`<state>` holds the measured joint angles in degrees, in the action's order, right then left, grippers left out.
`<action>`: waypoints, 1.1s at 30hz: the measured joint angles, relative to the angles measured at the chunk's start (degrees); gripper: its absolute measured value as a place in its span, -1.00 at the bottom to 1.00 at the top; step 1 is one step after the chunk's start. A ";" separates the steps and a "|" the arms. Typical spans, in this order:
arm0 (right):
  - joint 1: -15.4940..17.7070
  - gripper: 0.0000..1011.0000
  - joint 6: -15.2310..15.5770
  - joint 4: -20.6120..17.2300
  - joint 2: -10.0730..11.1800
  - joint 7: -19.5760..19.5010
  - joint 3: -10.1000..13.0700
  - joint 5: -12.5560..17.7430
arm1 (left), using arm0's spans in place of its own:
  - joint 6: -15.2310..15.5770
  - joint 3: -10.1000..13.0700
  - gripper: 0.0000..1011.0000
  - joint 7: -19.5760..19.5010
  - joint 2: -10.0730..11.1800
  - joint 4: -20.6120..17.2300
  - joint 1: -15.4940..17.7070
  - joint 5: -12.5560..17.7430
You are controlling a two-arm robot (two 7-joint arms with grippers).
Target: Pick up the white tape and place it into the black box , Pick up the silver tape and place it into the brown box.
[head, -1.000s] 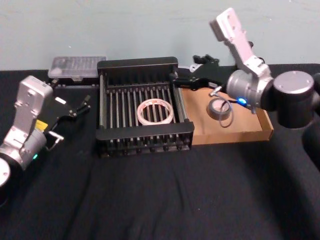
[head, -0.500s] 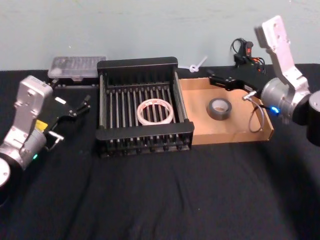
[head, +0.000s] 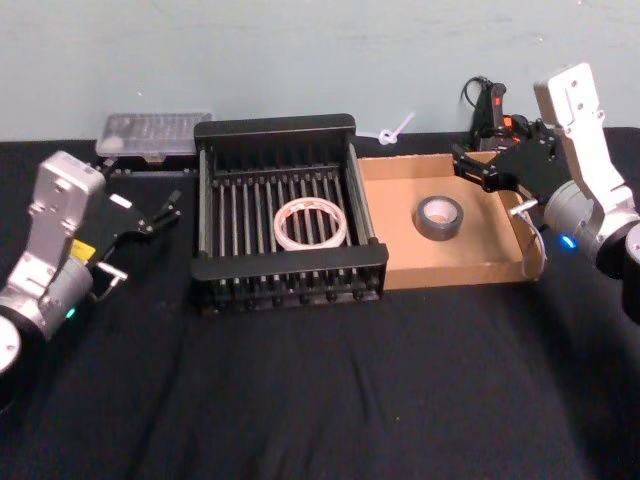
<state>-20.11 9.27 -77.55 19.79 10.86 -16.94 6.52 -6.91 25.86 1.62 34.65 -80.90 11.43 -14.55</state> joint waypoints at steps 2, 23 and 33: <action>0.20 0.98 -0.83 0.48 -0.19 -1.20 0.00 -1.41 | 0.00 0.00 0.98 0.00 0.00 0.00 0.00 0.00; 0.59 0.98 -6.04 5.27 -1.53 -6.30 -0.49 -11.03 | 0.00 0.00 0.98 0.00 0.00 0.00 0.00 0.00; 0.64 0.98 -5.91 5.49 -1.75 -6.45 -0.43 -12.11 | 0.00 0.00 0.98 0.00 0.00 0.00 0.00 -0.01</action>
<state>-19.47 3.35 -72.06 18.03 4.42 -17.37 -5.59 -6.91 25.86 1.62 34.65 -80.90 11.43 -14.55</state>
